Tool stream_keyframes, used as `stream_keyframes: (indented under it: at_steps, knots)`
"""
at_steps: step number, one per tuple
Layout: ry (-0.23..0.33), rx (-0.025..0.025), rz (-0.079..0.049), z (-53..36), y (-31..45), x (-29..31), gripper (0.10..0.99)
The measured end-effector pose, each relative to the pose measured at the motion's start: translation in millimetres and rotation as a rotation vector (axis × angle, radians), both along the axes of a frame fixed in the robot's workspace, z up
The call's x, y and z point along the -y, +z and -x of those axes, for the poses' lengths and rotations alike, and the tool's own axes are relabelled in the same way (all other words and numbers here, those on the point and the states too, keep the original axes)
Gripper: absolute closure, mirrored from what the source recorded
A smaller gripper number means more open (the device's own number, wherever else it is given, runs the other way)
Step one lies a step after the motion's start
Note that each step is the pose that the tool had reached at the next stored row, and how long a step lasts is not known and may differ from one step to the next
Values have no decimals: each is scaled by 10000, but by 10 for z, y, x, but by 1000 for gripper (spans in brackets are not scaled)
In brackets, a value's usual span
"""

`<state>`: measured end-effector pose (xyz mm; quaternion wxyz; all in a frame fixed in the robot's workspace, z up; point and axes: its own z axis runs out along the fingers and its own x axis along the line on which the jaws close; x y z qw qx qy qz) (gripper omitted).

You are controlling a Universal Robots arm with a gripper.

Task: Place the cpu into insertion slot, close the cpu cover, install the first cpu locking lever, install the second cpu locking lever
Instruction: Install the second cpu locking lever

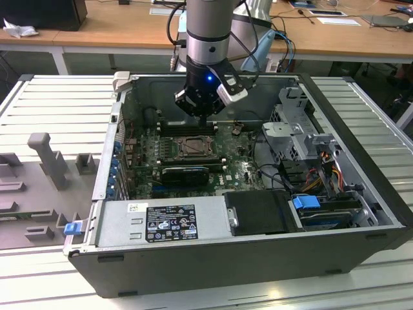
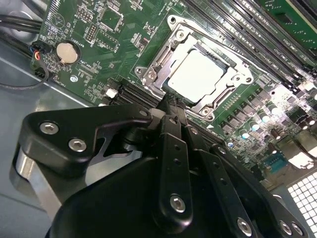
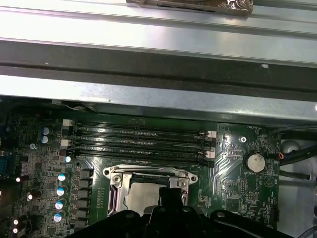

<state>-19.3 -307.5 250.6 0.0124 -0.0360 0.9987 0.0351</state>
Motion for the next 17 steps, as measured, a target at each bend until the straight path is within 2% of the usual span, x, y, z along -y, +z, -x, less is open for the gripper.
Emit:
stream_keyframes:
  at_steps: [17]
  knots:
    - [-1,-2,3,0,6,93,980]
